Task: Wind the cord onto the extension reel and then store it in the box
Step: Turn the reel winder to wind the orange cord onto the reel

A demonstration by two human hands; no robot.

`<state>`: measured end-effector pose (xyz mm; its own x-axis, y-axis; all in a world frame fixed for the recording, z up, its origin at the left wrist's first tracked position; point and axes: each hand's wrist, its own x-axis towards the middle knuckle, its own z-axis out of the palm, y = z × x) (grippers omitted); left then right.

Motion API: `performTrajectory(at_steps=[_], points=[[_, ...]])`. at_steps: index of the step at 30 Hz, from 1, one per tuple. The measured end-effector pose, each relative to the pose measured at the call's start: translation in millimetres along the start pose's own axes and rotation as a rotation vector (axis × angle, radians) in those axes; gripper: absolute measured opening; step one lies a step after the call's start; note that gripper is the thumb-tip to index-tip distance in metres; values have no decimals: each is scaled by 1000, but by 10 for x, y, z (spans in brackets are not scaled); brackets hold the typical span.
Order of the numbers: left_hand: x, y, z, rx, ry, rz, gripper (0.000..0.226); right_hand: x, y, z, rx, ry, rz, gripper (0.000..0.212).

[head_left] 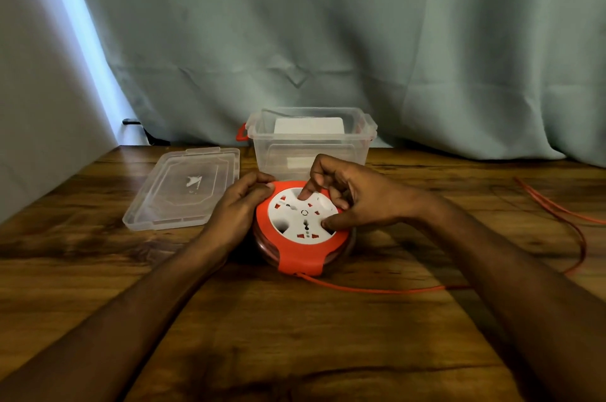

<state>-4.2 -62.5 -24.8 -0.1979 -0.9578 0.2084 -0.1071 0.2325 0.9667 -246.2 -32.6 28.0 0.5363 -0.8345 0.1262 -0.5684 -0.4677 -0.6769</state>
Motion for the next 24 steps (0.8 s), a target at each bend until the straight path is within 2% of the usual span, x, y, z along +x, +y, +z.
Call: performTrajectory(at_steps=[6, 12, 21, 24], points=[[-25, -2, 13, 11, -32, -7, 18, 7, -115, 24, -89, 14, 10, 62], [-24, 8, 23, -11, -50, -38, 20, -7, -201, 13, -208, 43, 8, 59], [-23, -17, 18, -13, -69, -35, 23, 33, -331, 80, -525, -16, 21, 45], [-25, -20, 13, -9, -70, -33, 23, 63, -354, 143, -593, -16, 43, 47]])
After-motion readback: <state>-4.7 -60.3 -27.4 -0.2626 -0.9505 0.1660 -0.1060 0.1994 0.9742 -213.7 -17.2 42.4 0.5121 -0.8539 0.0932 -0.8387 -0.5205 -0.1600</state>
